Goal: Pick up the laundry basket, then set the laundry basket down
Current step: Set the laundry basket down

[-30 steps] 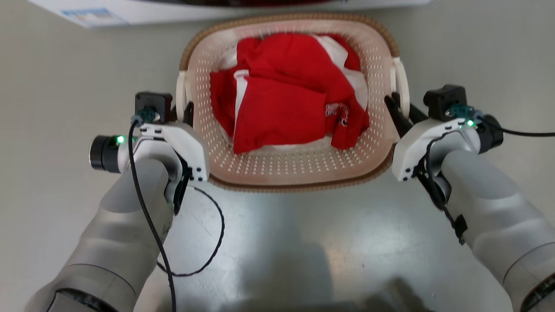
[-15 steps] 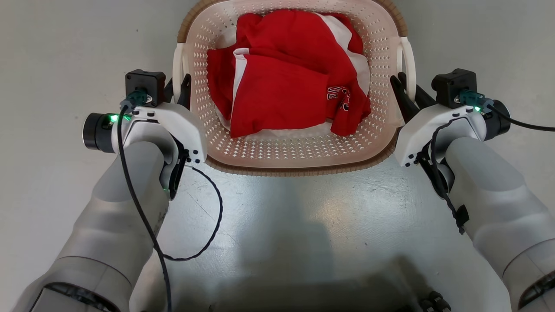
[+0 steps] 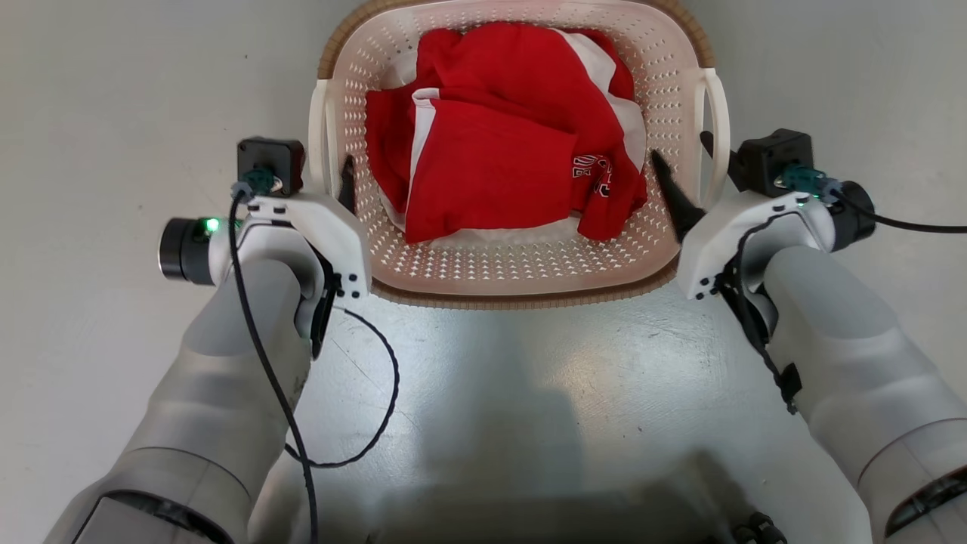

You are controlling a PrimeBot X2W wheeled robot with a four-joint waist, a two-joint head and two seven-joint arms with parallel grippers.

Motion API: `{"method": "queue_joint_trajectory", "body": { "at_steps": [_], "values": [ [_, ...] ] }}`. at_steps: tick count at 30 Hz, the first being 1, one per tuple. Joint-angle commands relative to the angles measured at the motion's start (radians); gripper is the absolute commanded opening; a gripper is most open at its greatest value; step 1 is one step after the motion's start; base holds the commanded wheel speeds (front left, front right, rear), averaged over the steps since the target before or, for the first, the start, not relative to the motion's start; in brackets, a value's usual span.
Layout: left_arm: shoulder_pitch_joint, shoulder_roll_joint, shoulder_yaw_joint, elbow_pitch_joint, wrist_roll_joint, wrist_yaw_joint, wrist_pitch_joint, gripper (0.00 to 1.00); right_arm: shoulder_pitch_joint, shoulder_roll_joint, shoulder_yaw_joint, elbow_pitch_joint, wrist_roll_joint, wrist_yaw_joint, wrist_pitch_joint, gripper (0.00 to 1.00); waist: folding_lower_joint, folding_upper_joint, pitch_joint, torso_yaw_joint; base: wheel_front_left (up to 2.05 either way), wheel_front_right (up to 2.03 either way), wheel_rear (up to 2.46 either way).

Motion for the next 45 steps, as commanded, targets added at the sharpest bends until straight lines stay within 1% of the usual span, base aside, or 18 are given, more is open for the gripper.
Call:
{"method": "queue_joint_trajectory", "body": {
  "at_steps": [1, 3, 4, 8, 9, 12, 16, 19, 24, 30, 35, 36, 45],
  "values": [
    [0.026, 0.023, 0.019, 0.004, -0.001, 0.004, 0.0, 1.0, 0.055, 0.024, 0.005, -0.007, -0.009, 0.007, -0.011, 1.0, 0.0, 0.0, -0.003, 0.0, 0.0, 0.0, 0.0],
    [0.016, 0.027, 0.02, -0.007, 0.014, 0.025, 0.0, 1.0, 0.051, 0.022, -0.017, -0.014, -0.03, 0.007, -0.011, 1.0, 0.0, 0.0, -0.006, -0.002, 0.0, 0.0, 0.0],
    [0.023, 0.025, 0.022, -0.006, 0.009, 0.004, 0.0, 1.0, 0.052, 0.021, -0.033, -0.021, -0.04, 0.007, -0.011, 1.0, 0.0, 0.0, -0.009, -0.003, 0.0, 0.0, 0.0],
    [0.046, 0.017, 0.032, -0.007, 0.012, 0.006, 0.0, 1.0, 0.07, 0.015, -0.095, -0.047, -0.092, 0.007, -0.011, 1.0, 0.0, 0.0, -0.031, -0.004, 0.0, 0.0, 0.0],
    [0.057, 0.015, 0.04, -0.002, 0.01, 0.008, 0.0, 1.0, 0.081, 0.015, -0.131, -0.062, -0.121, 0.007, -0.011, 1.0, 0.0, 0.0, -0.044, -0.007, 0.0, 0.0, 0.0],
    [0.07, 0.014, 0.046, 0.01, 0.011, 0.012, 0.0, 1.0, 0.1, 0.018, -0.186, -0.084, -0.164, 0.007, -0.011, 1.0, 0.0, 0.0, -0.064, -0.011, 0.0, 0.0, 0.0],
    [0.089, 0.014, 0.06, 0.002, 0.017, 0.034, 0.0, 1.0, 0.128, 0.025, -0.263, -0.127, -0.226, 0.007, -0.011, 1.0, 0.0, 0.0, -0.1, -0.014, 0.0, 0.0, 0.0],
    [0.112, 0.016, 0.082, -0.031, 0.019, 0.047, 0.0, 1.0, 0.158, 0.035, -0.316, -0.163, -0.27, 0.007, -0.011, 1.0, 0.0, 0.0, -0.138, -0.015, 0.0, 0.0, 0.0],
    [0.169, 0.018, 0.127, -0.118, 0.036, 0.049, 0.0, 1.0, 0.21, 0.051, -0.383, -0.225, -0.327, 0.007, -0.011, 1.0, 0.0, 0.0, -0.218, -0.014, 0.0, 0.0, 0.0],
    [0.253, 0.017, 0.185, -0.22, 0.071, 0.033, 0.0, 1.0, 0.271, 0.064, -0.442, -0.306, -0.365, 0.007, -0.011, 1.0, 0.0, 0.0, -0.339, -0.009, 0.0, 0.0, 0.0],
    [0.327, 0.008, 0.247, -0.308, 0.098, 0.008, 0.0, 1.0, 0.325, 0.069, -0.466, -0.375, -0.375, 0.007, -0.011, 1.0, 0.0, 0.0, -0.449, -0.004, 0.0, 0.0, 0.0],
    [0.327, 0.008, 0.247, -0.308, 0.098, 0.008, 0.0, 1.0, 0.325, 0.069, -0.466, -0.375, -0.375, 0.007, -0.011, 1.0, 0.0, 0.0, -0.449, -0.004, 0.0, 0.0, 0.0],
    [0.469, -0.004, 0.367, -0.462, 0.148, -0.049, 0.0, 1.0, 0.434, 0.056, -0.503, -0.482, -0.385, 0.007, -0.011, 1.0, 0.0, 0.0, -0.631, 0.003, 0.0, 0.0, 0.0]
  ]
}}
